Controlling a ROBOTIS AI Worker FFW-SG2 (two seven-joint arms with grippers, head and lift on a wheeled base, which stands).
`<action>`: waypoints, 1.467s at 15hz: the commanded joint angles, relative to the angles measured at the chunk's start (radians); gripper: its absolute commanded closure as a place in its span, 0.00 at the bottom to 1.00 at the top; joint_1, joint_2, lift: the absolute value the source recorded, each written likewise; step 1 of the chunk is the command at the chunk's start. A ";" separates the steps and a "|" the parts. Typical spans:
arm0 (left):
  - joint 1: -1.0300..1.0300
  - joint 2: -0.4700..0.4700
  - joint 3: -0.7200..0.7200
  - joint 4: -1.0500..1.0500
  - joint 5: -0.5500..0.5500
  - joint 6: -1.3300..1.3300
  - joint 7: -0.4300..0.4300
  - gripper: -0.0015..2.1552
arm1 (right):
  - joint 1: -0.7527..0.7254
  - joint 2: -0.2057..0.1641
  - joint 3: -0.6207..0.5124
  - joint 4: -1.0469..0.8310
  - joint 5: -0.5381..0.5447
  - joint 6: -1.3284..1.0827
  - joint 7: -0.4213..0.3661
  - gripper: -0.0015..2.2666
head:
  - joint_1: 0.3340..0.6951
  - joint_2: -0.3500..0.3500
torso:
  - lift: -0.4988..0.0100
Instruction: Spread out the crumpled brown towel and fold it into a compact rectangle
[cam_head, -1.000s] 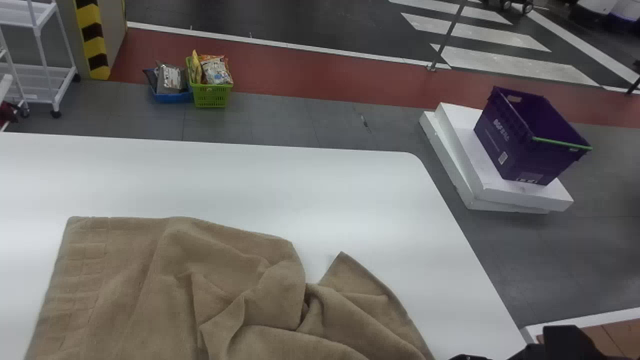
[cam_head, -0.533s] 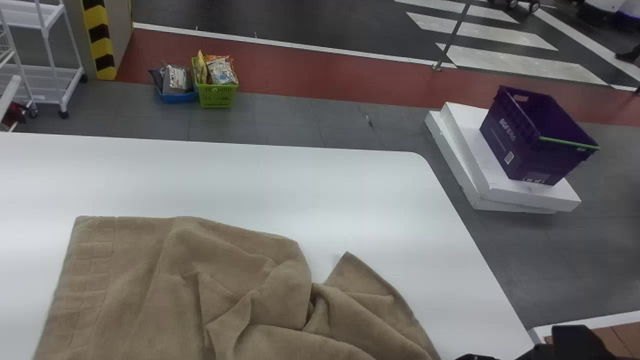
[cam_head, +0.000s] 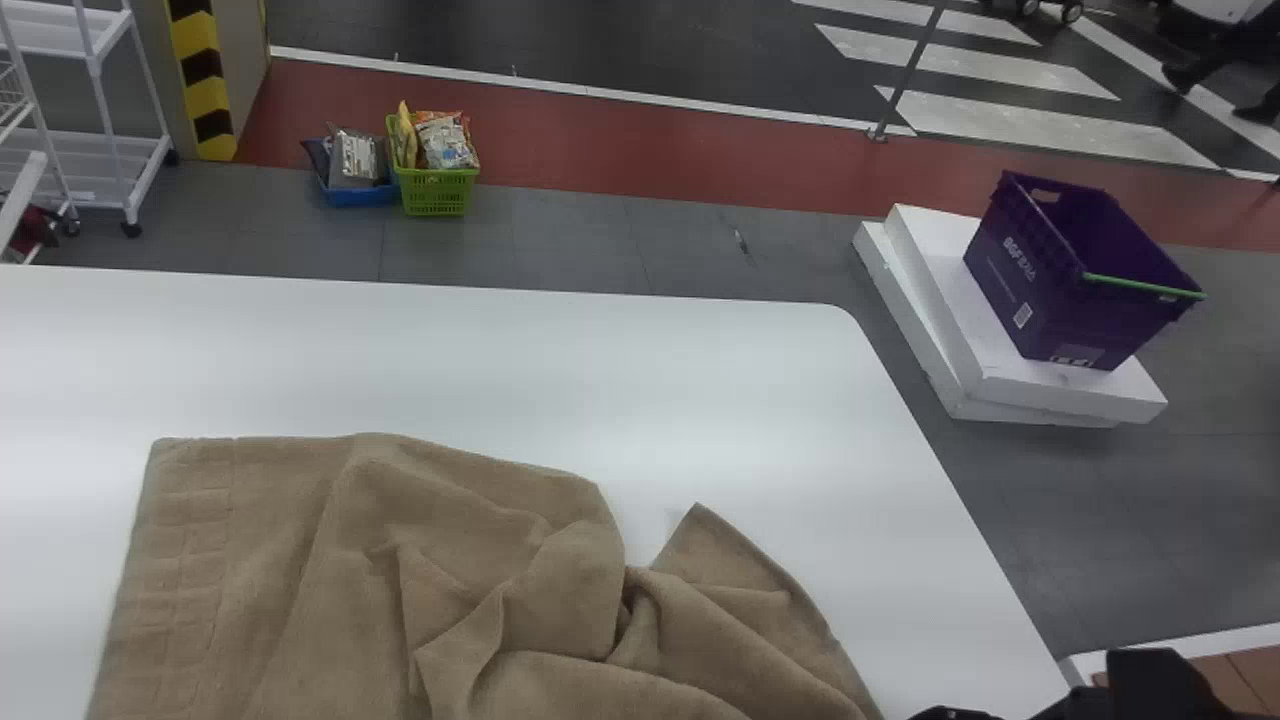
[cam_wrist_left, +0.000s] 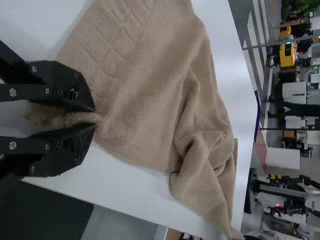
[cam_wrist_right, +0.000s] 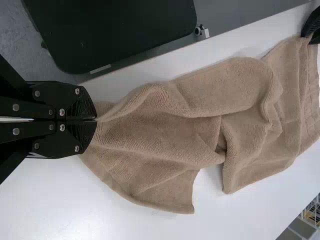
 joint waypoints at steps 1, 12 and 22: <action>-0.003 -0.003 0.004 -0.004 0.010 0.002 0.010 0.61 | -0.002 0.001 -0.003 -0.001 0.000 0.003 0.003 0.52 | 1.00 0.09 | 0.73; -0.052 -0.003 -0.059 -0.235 0.144 0.441 0.182 0.60 | -0.241 0.058 -0.190 -0.104 -0.319 0.362 0.003 0.52 | 1.00 0.06 | 0.73; -0.523 -0.003 -0.128 -0.147 0.030 0.880 0.284 0.61 | -0.548 0.078 -0.060 -0.006 -0.267 0.650 0.003 0.52 | 1.00 0.23 | 0.73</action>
